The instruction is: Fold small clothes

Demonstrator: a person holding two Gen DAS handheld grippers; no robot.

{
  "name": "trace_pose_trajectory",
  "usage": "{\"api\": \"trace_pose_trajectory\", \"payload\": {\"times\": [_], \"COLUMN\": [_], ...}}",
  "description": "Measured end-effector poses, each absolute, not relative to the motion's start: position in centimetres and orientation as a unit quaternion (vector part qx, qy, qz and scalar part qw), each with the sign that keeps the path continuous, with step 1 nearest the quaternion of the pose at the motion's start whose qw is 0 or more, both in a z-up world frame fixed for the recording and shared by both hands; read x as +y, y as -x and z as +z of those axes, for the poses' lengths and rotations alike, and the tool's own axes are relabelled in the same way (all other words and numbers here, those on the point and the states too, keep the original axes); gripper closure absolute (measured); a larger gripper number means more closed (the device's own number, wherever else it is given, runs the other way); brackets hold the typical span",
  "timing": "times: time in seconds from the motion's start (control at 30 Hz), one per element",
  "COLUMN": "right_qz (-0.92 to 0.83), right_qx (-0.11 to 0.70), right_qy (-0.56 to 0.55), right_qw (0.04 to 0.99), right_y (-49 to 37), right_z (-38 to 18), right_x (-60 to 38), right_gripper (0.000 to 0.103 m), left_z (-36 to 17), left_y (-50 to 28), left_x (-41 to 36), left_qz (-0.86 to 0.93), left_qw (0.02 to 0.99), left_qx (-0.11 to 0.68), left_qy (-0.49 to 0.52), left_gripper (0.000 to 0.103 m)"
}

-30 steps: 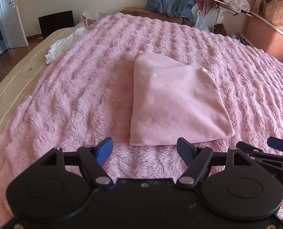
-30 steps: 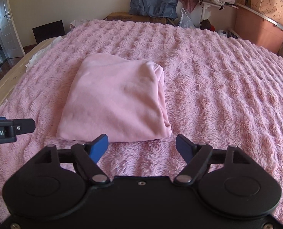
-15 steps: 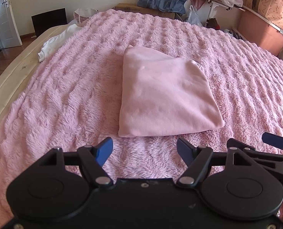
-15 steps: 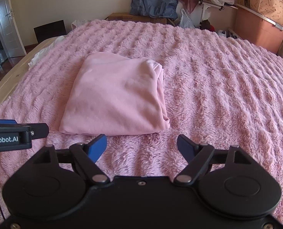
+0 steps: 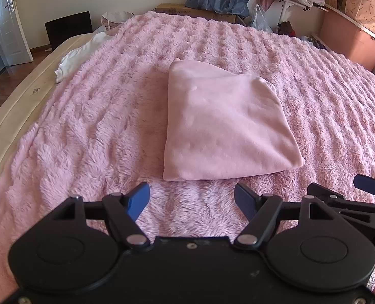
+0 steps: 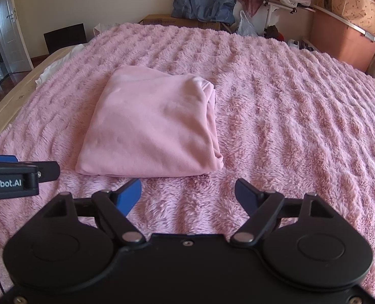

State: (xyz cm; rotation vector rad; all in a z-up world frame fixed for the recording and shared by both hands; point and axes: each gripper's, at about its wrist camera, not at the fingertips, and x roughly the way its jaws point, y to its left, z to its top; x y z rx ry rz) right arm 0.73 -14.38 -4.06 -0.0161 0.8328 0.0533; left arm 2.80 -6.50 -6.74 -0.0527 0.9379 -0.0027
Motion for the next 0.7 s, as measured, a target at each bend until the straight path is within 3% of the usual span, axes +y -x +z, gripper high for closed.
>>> {"api": "trace_pose_trajectory", "payload": {"times": [0.7], "right_qz": [0.027], "right_qx": [0.401], "right_qy": [0.011], "right_qw": [0.916], "right_y": [-0.91], "right_z": [-3.71], "right_x": [-14.28], "right_gripper": [0.02], "left_z": [-6.86], "left_y": [-2.79], "left_x": [-6.71], "left_qz": [0.0], "left_qw": [0.891], "left_qx": [0.454], "left_qy": [0.022], "left_gripper": [0.025]}}
